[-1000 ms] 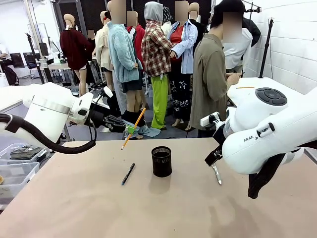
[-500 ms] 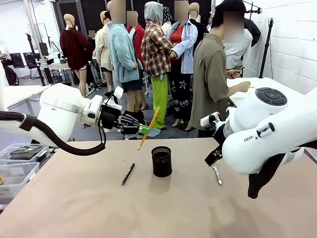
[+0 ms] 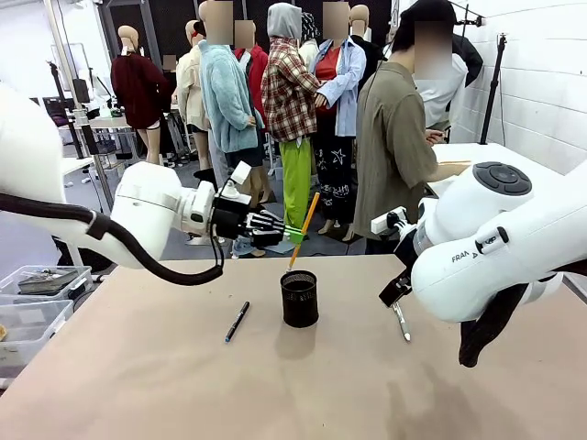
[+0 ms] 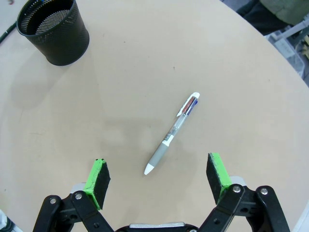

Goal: Place the pens into the pen holder.
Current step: Pick up a writing instrument from the table and place it into the Pen holder.

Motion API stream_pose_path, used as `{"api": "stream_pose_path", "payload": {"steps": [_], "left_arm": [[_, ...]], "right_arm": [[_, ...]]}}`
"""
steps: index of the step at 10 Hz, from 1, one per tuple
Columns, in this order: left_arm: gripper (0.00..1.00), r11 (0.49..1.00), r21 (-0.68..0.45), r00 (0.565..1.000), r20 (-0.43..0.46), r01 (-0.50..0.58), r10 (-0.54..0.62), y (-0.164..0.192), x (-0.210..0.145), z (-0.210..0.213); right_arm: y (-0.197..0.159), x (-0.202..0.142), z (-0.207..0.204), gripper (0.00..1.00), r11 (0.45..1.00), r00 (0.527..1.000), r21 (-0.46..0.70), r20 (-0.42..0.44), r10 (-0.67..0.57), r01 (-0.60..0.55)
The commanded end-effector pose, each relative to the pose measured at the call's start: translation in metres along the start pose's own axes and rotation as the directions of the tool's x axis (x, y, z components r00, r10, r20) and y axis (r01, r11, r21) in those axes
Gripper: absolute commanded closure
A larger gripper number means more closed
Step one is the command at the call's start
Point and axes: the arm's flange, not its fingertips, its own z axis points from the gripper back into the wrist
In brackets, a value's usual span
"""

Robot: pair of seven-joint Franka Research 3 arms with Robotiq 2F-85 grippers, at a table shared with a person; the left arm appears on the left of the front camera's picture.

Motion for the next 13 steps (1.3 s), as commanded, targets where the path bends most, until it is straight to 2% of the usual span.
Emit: {"api": "stream_pose_path", "payload": {"steps": [1,4,8,11,13], "left_arm": [[1.00,1.000,0.009,1.000,0.009,-0.019,0.018,0.020,-0.005,-0.020],[1.00,0.996,0.006,0.996,-0.023,-0.087,0.087,0.032,-0.023,-0.027],[1.00,0.989,0.009,0.988,-0.049,-0.148,0.148,0.024,-0.054,-0.013],[1.00,0.989,-0.016,0.987,-0.064,-0.147,0.146,0.013,-0.068,-0.004],[1.00,0.987,-0.030,0.981,-0.113,-0.159,0.155,0.010,-0.078,-0.009]], "right_arm": [[0.000,0.000,0.000,0.00,1.000,1.000,0.001,-0.001,0.000,0.000],[0.000,0.000,0.000,0.00,1.000,1.000,0.001,-0.001,0.000,0.000],[0.000,0.000,0.000,0.00,1.000,1.000,0.001,-0.001,0.000,0.000],[0.000,0.000,0.000,0.00,1.000,1.000,0.001,-0.001,0.000,0.000],[0.000,0.000,0.000,0.00,1.000,1.000,0.001,-0.001,0.000,0.000]]}}
